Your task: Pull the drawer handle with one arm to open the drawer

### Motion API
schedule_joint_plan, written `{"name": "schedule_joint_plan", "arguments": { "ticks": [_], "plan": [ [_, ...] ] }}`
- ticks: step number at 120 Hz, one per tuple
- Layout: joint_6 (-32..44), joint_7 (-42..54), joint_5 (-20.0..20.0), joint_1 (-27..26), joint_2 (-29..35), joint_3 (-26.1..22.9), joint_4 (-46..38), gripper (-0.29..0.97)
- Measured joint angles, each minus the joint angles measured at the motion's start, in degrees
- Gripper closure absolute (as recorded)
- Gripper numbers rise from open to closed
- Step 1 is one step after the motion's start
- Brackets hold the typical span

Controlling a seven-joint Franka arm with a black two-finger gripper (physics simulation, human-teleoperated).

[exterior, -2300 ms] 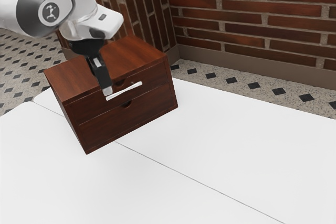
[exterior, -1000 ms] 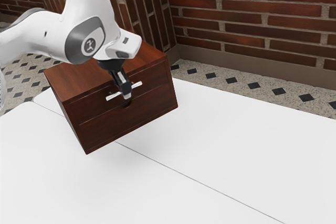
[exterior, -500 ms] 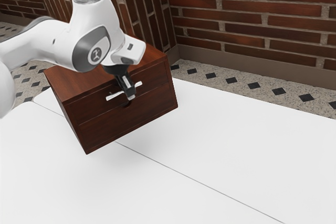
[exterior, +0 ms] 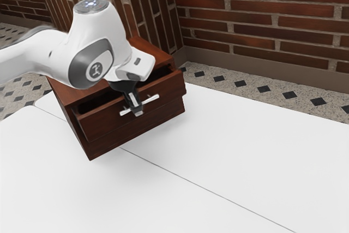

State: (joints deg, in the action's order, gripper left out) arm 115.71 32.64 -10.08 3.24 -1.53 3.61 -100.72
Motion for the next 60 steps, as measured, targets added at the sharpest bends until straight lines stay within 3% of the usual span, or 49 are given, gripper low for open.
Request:
{"name": "schedule_joint_plan", "arguments": {
  "ticks": [60],
  "plan": [
    [0.32, -2.76, 0.23, -0.74, 4.57, -4.01, -5.10, 0.65]
  ]
}}
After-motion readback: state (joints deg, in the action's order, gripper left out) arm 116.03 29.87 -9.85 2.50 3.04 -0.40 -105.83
